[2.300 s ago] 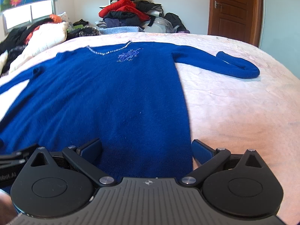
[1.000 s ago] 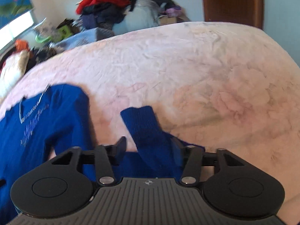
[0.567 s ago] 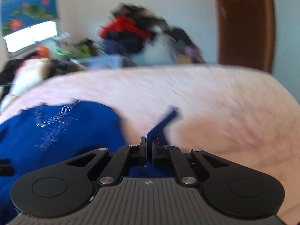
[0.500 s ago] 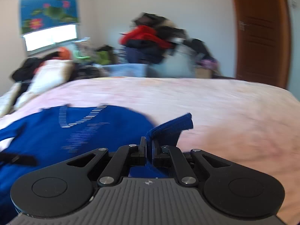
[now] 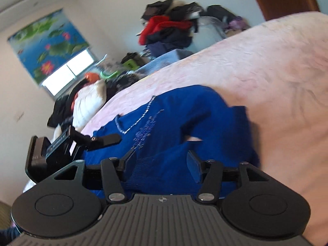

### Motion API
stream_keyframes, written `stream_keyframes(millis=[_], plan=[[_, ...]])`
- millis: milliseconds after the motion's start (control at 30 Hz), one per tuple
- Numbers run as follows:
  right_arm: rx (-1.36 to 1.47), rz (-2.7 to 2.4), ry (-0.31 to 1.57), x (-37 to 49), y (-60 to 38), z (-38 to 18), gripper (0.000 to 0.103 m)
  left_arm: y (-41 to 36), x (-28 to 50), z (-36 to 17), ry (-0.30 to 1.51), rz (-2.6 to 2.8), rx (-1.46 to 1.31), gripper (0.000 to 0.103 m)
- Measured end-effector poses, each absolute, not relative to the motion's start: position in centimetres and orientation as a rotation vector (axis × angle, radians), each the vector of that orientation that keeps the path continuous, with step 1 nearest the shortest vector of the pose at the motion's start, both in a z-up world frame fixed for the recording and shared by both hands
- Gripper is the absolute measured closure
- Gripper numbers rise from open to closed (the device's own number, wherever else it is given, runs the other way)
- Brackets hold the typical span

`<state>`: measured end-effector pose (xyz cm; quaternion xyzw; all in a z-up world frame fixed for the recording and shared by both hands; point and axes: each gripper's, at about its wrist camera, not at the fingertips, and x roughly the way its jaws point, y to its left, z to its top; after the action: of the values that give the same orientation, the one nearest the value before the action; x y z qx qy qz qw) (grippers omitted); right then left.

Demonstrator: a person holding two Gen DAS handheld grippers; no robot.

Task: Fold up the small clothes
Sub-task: 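Fold the held sleeve across the sweater body and open the right gripper, then grasp the other sleeve cuff with the left gripper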

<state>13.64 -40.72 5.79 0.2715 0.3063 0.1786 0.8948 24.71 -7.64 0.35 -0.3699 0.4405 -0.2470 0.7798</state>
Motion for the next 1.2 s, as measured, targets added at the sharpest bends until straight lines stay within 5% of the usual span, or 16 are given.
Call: stream_keyframes(millis=[467, 533, 567, 600, 733, 767, 800, 1200], plan=[[0.646, 0.351, 0.678, 12.9, -40.2, 3.0, 0.035, -8.0, 26.1, 1.0, 0.980, -0.604, -0.635, 0.003], [0.645, 0.360, 0.678, 12.9, -40.0, 3.2, 0.033, -8.1, 26.2, 1.0, 0.992, -0.624, -0.639, 0.027], [0.645, 0.366, 0.677, 13.0, -40.0, 3.2, 0.032, -8.0, 26.1, 0.9, 1.013, -0.636, -0.640, 0.050], [0.647, 0.368, 0.676, 12.9, -40.0, 3.2, 0.030, -8.0, 26.2, 0.8, 1.026, -0.645, -0.635, 0.062], [0.658, 0.366, 0.679, 12.8, -40.3, 3.2, 0.028, -8.2, 25.5, 0.9, 1.028, -0.647, -0.549, 0.064], [0.658, 0.366, 0.681, 12.8, -40.3, 3.1, 0.028, -8.4, 25.4, 1.1, 1.022, -0.641, -0.523, 0.071], [0.657, 0.363, 0.682, 12.8, -40.3, 3.1, 0.028, -8.6, 25.2, 1.3, 1.019, -0.631, -0.487, 0.096], [0.771, 0.366, 0.683, 14.9, -41.3, 2.6, 0.028, 0.4, 26.9, 10.0, 0.653, -0.456, -0.550, 0.097]])
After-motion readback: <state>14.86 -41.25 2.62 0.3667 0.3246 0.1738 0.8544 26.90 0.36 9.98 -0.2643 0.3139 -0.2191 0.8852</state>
